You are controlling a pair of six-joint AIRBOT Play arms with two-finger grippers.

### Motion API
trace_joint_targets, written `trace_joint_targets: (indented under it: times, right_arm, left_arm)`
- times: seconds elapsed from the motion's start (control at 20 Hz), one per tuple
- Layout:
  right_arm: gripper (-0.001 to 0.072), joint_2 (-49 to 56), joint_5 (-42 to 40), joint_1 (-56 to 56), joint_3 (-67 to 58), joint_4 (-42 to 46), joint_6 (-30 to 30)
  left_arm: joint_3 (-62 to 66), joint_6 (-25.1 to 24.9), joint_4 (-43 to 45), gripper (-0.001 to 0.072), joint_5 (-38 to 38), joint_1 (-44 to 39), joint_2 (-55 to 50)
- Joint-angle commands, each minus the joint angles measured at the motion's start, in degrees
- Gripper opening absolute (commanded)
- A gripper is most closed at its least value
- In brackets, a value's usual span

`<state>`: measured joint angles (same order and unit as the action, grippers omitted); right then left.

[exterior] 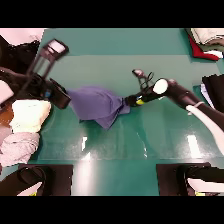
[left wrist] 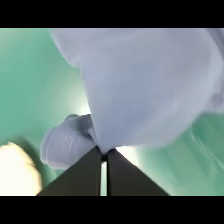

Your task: Fold the shirts.

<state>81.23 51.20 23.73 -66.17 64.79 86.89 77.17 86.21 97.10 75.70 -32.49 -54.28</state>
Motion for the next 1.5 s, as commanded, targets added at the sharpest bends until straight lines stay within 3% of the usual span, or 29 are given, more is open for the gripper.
trace_joint_targets:
  times: [0.0, 0.2, 0.55, 0.8, 1.0, 1.2, 1.35, 1.45]
  right_arm:
    - [0.0015, -10.6, 6.7, -3.9, -5.5, 9.6, 0.8]
    - [0.0015, -22.0, 15.1, -11.0, -19.2, 15.9, 3.1]
    - [0.0015, -35.7, 15.5, -18.2, -32.3, 16.0, 4.7]
    - [0.0015, -40.6, 15.4, -26.1, -38.4, 15.9, 5.2]
    - [0.0015, -37.1, 17.5, -31.5, -44.1, 13.4, 5.2]
    - [0.0015, -25.9, 25.2, -30.8, -49.7, 5.2, 5.1]
    - [0.0015, -17.1, 27.4, -24.5, -47.2, 5.9, 5.1]
    - [0.0015, -12.0, 26.8, -21.0, -42.5, 5.9, 4.7]
  left_arm:
    - [11.1, 0.8, 5.5, 0.0025, -0.3, 0.0, 0.1]
    - [26.3, 0.8, 6.2, 0.0025, -0.2, 0.0, 0.1]
    - [38.9, 0.8, 4.0, 0.0025, 1.7, 0.0, 0.1]
    - [43.9, 0.8, -5.9, 0.0025, -3.3, 0.0, 1.1]
    - [42.3, -1.8, -11.9, 0.0025, -5.5, 0.0, 1.5]
    - [34.0, -2.6, -0.9, 0.0025, -0.7, 0.0, 1.1]
    - [25.0, -2.6, 8.7, 0.0025, 6.3, 0.0, -1.4]
    - [17.4, -2.6, 10.7, 0.0025, 5.4, 0.0, -3.5]
